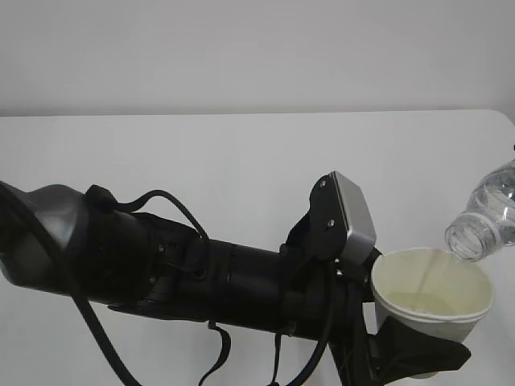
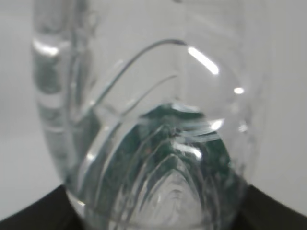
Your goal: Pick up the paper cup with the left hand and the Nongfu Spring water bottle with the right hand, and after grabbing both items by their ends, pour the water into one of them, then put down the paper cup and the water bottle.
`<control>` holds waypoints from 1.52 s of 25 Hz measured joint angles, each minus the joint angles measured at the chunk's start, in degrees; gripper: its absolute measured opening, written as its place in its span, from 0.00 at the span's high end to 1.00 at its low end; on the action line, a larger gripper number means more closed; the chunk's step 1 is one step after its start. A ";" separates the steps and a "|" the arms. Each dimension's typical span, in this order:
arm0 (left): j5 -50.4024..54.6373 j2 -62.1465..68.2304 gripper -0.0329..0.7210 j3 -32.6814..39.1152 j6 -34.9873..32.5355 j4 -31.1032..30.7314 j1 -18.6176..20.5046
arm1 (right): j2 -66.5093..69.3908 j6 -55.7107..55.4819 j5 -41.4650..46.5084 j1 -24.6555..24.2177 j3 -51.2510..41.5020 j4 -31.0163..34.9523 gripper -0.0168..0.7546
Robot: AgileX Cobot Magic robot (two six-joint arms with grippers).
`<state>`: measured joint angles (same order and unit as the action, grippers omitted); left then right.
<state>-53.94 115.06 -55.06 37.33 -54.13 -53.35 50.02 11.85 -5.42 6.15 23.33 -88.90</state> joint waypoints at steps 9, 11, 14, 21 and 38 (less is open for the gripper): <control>0.00 0.00 0.34 0.00 0.00 0.00 0.00 | 0.00 0.00 0.00 0.00 0.00 -0.46 0.44; 0.00 0.00 0.34 0.00 0.00 0.00 0.00 | 0.00 0.00 0.00 0.00 0.00 -0.46 0.44; 0.00 0.00 0.34 0.00 0.00 0.00 0.00 | 0.00 0.00 0.00 0.00 0.00 -0.46 0.44; 0.00 0.00 0.34 0.00 0.00 0.00 0.00 | 0.00 0.00 0.00 0.00 0.00 -0.46 0.44; 0.00 0.00 0.34 0.00 0.00 0.00 0.00 | 0.00 0.00 0.00 0.00 0.00 -0.77 0.44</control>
<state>-53.94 115.06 -55.06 37.33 -54.13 -53.35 50.02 11.85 -5.42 6.15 23.33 -89.67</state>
